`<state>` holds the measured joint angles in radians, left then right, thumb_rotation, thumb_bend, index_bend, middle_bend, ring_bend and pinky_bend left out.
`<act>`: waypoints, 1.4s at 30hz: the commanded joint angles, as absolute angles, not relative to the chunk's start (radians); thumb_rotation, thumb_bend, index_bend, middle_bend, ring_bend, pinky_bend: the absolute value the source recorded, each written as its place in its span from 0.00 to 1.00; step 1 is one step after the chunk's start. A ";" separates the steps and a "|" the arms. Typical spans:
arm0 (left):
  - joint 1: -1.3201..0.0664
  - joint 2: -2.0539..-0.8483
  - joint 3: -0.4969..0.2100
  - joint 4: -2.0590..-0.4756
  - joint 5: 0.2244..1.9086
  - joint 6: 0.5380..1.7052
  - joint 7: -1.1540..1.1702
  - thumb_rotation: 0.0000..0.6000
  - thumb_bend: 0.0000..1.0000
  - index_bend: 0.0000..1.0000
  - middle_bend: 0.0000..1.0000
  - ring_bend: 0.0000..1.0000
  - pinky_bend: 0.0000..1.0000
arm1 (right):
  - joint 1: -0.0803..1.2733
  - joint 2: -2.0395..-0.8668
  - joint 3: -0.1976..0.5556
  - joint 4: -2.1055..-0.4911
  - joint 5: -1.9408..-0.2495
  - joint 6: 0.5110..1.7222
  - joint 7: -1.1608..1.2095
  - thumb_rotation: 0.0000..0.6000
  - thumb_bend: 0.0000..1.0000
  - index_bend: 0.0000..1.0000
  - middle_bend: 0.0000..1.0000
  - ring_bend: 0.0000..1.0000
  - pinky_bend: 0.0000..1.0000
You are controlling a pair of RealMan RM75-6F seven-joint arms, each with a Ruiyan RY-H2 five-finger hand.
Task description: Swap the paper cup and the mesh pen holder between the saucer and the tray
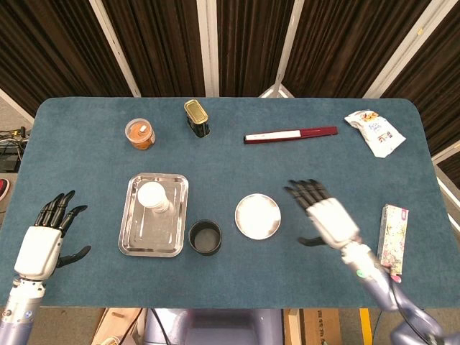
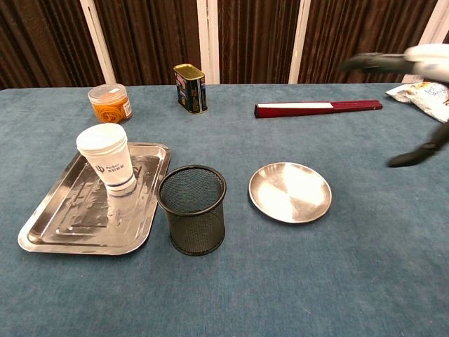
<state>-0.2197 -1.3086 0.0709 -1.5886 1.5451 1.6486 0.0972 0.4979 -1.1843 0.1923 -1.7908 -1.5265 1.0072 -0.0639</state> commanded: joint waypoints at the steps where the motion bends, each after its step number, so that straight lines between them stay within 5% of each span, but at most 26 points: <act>1: -0.213 -1.328 0.052 -1.567 1.543 1.643 0.089 1.00 0.10 0.21 0.00 0.00 0.10 | 0.620 -1.280 0.243 -1.812 -1.445 0.885 -0.129 1.00 0.00 0.06 0.01 0.03 0.00; 11: -0.193 -1.352 -0.009 -1.515 1.541 1.674 0.036 1.00 0.12 0.21 0.00 0.00 0.09 | 0.787 -1.425 0.261 -1.770 -1.278 0.749 -0.279 1.00 0.00 0.06 0.01 0.03 0.00; 28: -0.175 -1.337 -0.055 -1.518 1.507 1.641 0.016 1.00 0.12 0.21 0.00 0.00 0.08 | 0.953 -1.595 0.244 -1.665 -1.059 0.724 -0.425 1.00 0.00 0.06 0.03 0.05 0.00; 42: -0.163 -1.325 -0.075 -1.527 1.500 1.627 -0.034 1.00 0.12 0.21 0.00 0.00 0.08 | 0.978 -1.659 0.221 -1.618 -1.029 0.810 -0.463 1.00 0.00 0.21 0.30 0.26 0.00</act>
<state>-0.1637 -1.3254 -0.0751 -1.5270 1.5007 1.6268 -0.0332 0.9775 -1.6556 0.2225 -1.6198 -1.0308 0.8046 -0.4605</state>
